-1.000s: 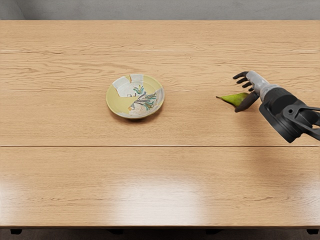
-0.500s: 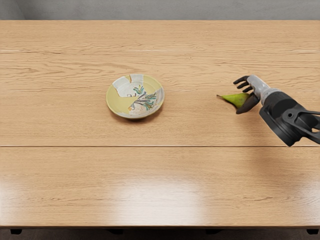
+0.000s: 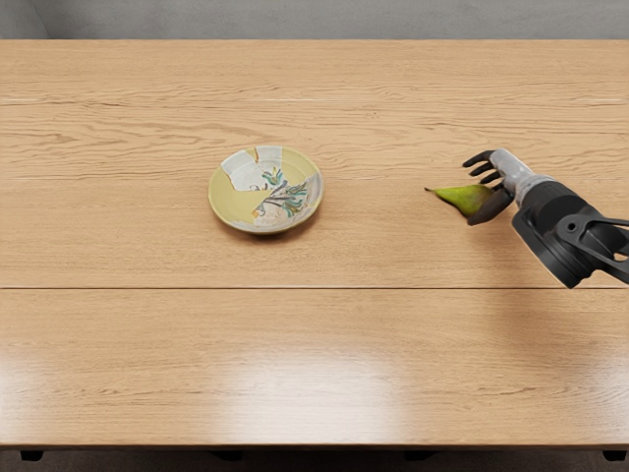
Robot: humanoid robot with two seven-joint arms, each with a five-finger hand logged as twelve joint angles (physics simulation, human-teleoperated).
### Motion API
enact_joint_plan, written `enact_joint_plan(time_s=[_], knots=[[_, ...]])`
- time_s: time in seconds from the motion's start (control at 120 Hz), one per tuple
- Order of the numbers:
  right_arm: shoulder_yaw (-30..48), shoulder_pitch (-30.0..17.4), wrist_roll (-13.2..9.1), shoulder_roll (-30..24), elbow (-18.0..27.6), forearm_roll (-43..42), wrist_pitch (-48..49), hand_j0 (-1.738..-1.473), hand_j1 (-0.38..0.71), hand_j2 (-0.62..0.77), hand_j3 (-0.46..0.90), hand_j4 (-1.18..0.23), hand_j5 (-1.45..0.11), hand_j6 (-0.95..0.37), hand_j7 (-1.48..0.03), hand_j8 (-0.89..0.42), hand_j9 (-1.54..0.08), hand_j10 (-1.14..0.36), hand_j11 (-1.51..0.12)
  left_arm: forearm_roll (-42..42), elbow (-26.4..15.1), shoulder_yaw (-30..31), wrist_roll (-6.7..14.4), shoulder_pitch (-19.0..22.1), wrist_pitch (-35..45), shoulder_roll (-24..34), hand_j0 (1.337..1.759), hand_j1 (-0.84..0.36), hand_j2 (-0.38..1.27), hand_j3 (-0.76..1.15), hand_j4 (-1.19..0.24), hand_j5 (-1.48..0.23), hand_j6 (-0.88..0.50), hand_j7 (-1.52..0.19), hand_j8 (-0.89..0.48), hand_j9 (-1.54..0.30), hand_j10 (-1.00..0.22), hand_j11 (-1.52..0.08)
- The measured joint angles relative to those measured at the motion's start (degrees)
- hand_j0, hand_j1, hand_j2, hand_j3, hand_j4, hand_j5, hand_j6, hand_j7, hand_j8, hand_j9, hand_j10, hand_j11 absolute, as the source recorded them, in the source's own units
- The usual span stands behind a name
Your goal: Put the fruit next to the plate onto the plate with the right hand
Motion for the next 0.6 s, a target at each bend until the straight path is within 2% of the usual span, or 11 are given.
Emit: enact_joint_plan(time_s=[0.45, 0.6], knots=[[0.1, -0.4, 0.1, 2.8, -3.2, 0.3, 0.0, -1.658, 0.05, -0.06, 0.00, -0.34, -0.43, -0.34, -0.43, -0.34, -0.43, -0.34, -0.43, 0.0, 0.0, 0.0, 0.0, 0.0, 0.0, 0.0, 1.658, 0.35, 0.00, 0.00, 0.00, 0.00, 0.00, 0.00, 0.00, 0.00, 0.00, 0.00], [0.0, -0.4, 0.1, 2.9, -3.3, 0.4, 0.0, -1.658, 0.09, -0.07, 0.00, -0.37, -0.47, -0.37, -0.47, -0.37, -0.47, -0.37, -0.47, 0.0, 0.0, 0.0, 0.0, 0.0, 0.0, 0.0, 1.658, 0.35, 0.00, 0.00, 0.00, 0.00, 0.00, 0.00, 0.00, 0.00, 0.00, 0.00]])
